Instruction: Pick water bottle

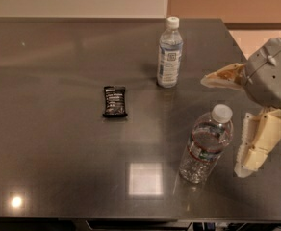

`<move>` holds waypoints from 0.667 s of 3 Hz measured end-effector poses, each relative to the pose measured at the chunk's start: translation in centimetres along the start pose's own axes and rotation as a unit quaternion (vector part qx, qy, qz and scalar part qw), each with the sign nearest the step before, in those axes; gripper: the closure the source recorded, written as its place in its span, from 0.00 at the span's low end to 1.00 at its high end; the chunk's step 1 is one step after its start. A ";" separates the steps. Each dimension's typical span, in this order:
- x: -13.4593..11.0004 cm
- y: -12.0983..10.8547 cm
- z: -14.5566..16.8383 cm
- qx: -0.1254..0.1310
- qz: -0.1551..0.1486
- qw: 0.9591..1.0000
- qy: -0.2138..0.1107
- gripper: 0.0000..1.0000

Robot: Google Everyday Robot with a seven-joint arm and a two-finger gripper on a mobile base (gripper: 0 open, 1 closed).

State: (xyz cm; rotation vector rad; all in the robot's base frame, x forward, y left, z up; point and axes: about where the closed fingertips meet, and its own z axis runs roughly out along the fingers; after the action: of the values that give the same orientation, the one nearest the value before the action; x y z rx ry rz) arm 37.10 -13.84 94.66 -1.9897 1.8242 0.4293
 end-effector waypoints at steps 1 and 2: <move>-0.2 0.4 0.6 -0.015 -0.009 1.000 -0.017 0.18; -0.7 0.6 0.6 -0.025 -0.014 0.999 -0.038 0.42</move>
Offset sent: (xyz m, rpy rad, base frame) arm -0.0131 0.0095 -0.0015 0.1146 0.0805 0.0946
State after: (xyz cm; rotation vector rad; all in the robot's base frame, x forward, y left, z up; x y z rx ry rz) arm 36.50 -12.99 94.45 -2.0021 1.7528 0.5403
